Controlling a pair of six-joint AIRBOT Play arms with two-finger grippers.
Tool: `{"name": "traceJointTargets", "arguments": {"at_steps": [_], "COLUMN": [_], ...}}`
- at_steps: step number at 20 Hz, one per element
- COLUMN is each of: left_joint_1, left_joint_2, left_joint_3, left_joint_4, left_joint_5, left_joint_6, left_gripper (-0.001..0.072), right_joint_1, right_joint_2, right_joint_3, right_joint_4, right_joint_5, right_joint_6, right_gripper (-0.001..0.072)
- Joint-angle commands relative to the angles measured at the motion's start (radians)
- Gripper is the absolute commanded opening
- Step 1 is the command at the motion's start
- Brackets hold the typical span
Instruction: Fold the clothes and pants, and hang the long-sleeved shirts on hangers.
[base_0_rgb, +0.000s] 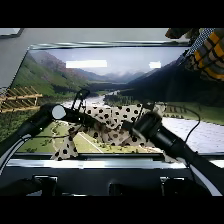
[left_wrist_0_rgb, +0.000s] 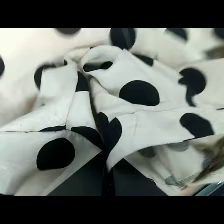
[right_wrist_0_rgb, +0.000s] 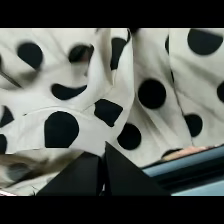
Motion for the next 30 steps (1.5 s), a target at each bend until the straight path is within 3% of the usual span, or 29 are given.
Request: {"name": "traceJointTargets", "arguments": {"at_steps": [1, 7, 11, 13, 18, 21, 24, 27, 30], "left_joint_1": [-0.001, -0.001, -0.001, -0.001, -0.001, -0.001, -0.001, -0.001, -0.001], "left_joint_2": [0.003, 0.005, 0.025, 0.052, 0.149, 0.148, 0.14, 0.13, 0.116], "left_joint_3": [0.198, 0.666, 0.922, 0.988, 0.99, 0.952, 0.798, 0.571, 0.337], "left_joint_4": [-0.007, 0.059, 0.061, 0.06, 0.06, 0.06, 0.061, 0.06, 0.06], "left_joint_5": [-0.1, -0.386, -0.533, -0.576, -0.652, -0.732, -0.736, -0.657, -0.512], "left_joint_6": [-0.013, -0.127, -0.223, -0.277, -0.405, -0.496, -0.558, -0.558, -0.558], "left_gripper": [0.0016, 0.0016, 0.0016, 0.0016, 0.0017, 0.0016, 0.0016, 0.0017, 0.0017], "right_joint_1": [-0.154, -0.245, -0.245, -0.245, -0.245, -0.245, -0.245, -0.244, -0.24], "right_joint_2": [0.001, 0.001, 0.001, 0.024, 0.061, 0.037, 0.026, 0.026, 0.026], "right_joint_3": [0.202, 0.702, 1.004, 1.063, 1.062, 1.045, 0.879, 0.657, 0.431], "right_joint_4": [0.046, 0.051, 0.06, 0.095, 0.246, 0.193, 0.129, 0.129, 0.134], "right_joint_5": [0.04, 0.235, 0.376, 0.36, 0.328, 0.372, 0.43, 0.366, 0.224], "right_joint_6": [-0.147, -0.461, -0.558, -0.571, -0.583, -0.648, -0.692, -0.687, -0.612], "right_gripper": [0.003, 0.003, 0.0031, 0.0031, 0.0031, 0.0031, 0.0031, 0.0031, 0.0031]}}
